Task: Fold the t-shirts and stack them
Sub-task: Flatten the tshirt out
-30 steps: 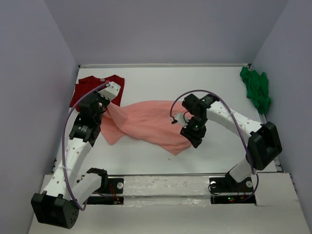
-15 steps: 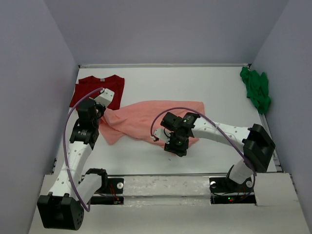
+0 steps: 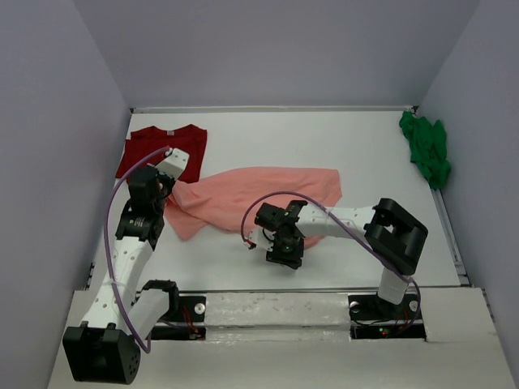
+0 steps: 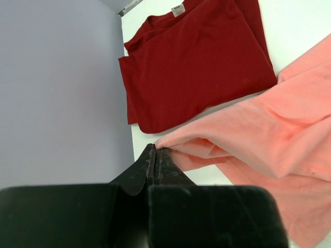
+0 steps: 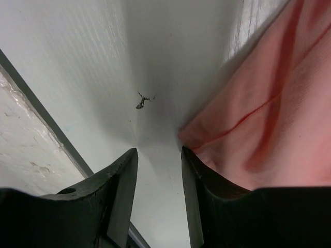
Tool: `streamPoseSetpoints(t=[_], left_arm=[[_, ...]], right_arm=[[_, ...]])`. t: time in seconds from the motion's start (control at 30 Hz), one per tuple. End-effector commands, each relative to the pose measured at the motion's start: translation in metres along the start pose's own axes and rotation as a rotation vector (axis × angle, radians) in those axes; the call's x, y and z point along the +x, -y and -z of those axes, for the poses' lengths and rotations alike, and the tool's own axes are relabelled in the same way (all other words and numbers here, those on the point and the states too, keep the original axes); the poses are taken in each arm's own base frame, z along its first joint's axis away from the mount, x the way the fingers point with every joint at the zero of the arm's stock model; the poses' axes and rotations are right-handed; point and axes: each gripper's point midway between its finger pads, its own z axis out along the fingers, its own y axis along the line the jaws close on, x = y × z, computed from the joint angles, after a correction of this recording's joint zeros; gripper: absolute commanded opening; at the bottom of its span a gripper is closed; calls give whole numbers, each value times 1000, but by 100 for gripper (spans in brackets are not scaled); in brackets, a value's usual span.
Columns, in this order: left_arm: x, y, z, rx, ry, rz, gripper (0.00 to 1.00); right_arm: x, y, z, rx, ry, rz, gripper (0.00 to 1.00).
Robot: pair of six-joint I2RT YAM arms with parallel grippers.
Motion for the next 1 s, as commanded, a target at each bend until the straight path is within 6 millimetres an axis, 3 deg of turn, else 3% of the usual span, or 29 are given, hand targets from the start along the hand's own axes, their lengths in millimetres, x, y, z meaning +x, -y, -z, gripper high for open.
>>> streamPoseSetpoints(t=[0.0,0.43,0.77,0.97], left_arm=[[-8,-6,2,-20,40,27,0],[-9,-2,0,1,43,22,0],[-5,1,-2,9,32,13,0],[-3,5,-4,27,28,14,0]], right_arm=[[-23,1,1,12,59,27,44],[-39,-10,36,25,72,60,43],[-21,0,19,72,12,83,42],[-28,10,28,127,38,99,42]])
